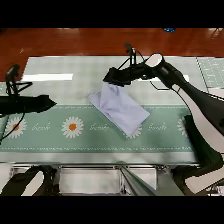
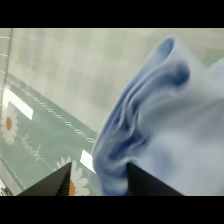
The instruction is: Fold the shirts.
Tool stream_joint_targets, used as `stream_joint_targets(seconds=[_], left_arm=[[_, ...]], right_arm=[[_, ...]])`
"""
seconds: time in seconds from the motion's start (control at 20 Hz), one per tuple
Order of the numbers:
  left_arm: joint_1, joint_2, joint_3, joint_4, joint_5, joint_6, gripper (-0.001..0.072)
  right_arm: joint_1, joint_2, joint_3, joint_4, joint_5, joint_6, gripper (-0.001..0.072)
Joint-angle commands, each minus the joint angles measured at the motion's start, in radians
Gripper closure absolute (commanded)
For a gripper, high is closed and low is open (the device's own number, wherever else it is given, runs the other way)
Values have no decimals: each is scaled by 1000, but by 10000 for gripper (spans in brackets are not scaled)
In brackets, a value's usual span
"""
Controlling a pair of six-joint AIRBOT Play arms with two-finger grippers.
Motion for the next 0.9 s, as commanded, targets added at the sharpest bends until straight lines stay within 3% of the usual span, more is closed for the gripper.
stream_joint_targets(seconds=[0.0, 0.15, 0.2, 0.3, 0.4, 0.5, 0.6, 0.7, 0.85], left_arm=[[-31, -10, -71, -37, 101, 6, 687], [-29, -8, -64, -68, 93, 7, 687], [-29, -8, -64, -67, 82, 7, 687], [-29, -8, -64, -67, 58, 7, 687], [-29, -8, -64, -67, 40, 7, 687], [-29, -8, -64, -67, 37, 7, 687], [-29, -8, -64, -67, 37, 7, 687], [-29, -8, -64, -67, 37, 7, 687], [-29, -9, -64, -67, 37, 7, 687]], right_arm=[[-1, -31, 26, -14, 28, 13, 303], [-115, 69, 25, -68, 277, 51, 307], [-159, 122, 25, -143, 362, 75, 309], [-230, 266, 12, -459, 500, 171, 309], [-261, 455, -111, -816, 515, 286, 309], [-278, 665, -353, -989, 395, 436, 309], [-283, 862, -643, -973, 206, 601, 309], [-283, 993, -901, -814, 3, 690, 308], [-283, 1012, -1140, -469, -193, 613, 309]])
